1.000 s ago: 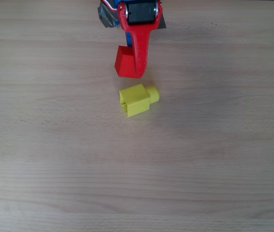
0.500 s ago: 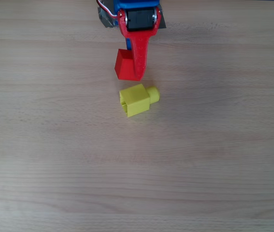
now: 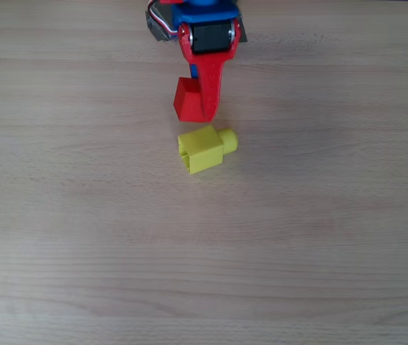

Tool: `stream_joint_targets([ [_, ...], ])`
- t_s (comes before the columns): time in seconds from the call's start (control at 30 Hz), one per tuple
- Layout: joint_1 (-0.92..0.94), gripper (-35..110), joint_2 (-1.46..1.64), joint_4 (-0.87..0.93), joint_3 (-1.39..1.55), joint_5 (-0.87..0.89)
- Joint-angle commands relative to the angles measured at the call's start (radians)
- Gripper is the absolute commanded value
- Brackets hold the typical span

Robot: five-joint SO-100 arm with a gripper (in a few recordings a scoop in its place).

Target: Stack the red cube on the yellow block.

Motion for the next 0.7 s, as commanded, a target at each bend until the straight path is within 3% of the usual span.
stream_joint_targets([
  [0.0,-0.037,0,0.072,-0.006,-0.009,-0.015],
  [0.67,-0.063,0,-0.012,-0.055,-0.011,0.000],
])
